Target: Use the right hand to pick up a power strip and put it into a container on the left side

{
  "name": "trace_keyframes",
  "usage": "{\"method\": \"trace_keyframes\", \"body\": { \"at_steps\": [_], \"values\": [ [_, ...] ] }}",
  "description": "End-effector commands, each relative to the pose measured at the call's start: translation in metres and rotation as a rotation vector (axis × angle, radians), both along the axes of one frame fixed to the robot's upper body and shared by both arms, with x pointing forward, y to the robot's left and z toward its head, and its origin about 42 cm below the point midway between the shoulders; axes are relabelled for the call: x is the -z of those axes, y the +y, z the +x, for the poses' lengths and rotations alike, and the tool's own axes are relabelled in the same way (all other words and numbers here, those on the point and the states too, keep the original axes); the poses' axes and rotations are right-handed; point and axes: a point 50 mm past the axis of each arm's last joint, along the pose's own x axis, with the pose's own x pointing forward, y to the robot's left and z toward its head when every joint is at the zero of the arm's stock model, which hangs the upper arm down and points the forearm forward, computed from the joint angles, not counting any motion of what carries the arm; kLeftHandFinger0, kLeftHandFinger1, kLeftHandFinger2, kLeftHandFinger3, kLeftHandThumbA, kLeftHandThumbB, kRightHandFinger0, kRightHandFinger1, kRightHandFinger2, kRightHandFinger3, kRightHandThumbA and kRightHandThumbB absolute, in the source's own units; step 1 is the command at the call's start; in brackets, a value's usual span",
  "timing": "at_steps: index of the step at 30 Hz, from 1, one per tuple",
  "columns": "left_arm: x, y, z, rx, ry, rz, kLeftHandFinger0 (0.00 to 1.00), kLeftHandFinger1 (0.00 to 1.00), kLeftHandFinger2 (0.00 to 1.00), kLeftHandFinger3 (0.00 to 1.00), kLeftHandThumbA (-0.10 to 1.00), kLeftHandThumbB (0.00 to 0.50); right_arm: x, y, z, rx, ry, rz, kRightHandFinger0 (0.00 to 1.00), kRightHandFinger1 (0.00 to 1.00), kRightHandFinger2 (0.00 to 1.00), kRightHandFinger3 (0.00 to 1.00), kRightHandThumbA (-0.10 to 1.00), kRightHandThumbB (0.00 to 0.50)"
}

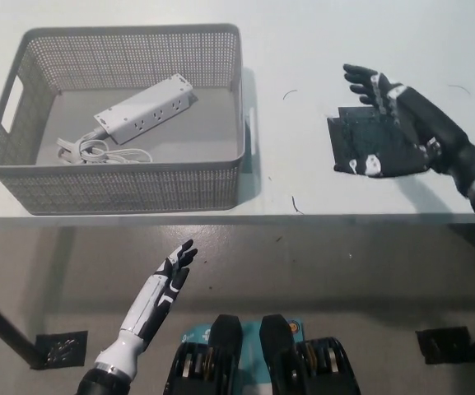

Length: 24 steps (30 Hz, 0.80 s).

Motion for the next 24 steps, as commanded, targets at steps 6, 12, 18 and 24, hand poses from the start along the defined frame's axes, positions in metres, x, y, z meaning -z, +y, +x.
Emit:
{"method": "trace_keyframes", "body": {
  "at_steps": [6,12,18,24],
  "values": [
    [-0.020,-0.006,0.012,0.028,-0.107,0.037,1.00,1.00,1.00,1.00,1.00,0.121,-0.126,0.006,-0.238,-0.137,-1.341,0.536,1.00,1.00,1.00,1.00,1.00,0.261],
    [-0.021,-0.005,0.012,0.029,-0.106,0.036,1.00,1.00,1.00,1.00,1.00,0.124,-0.076,0.017,-0.226,-0.114,-1.095,0.618,1.00,1.00,1.00,1.00,1.00,0.249],
    [-0.019,-0.007,0.012,0.028,-0.100,0.025,1.00,1.00,1.00,1.00,1.00,0.124,-0.006,0.017,-0.183,0.066,-0.886,0.562,1.00,1.00,1.00,1.00,1.00,0.206],
    [-0.020,-0.007,0.012,0.028,-0.104,0.032,1.00,1.00,1.00,1.00,1.00,0.127,0.062,0.030,-0.153,0.249,-0.609,0.552,1.00,1.00,1.00,1.00,1.00,0.095]
  ]
}}
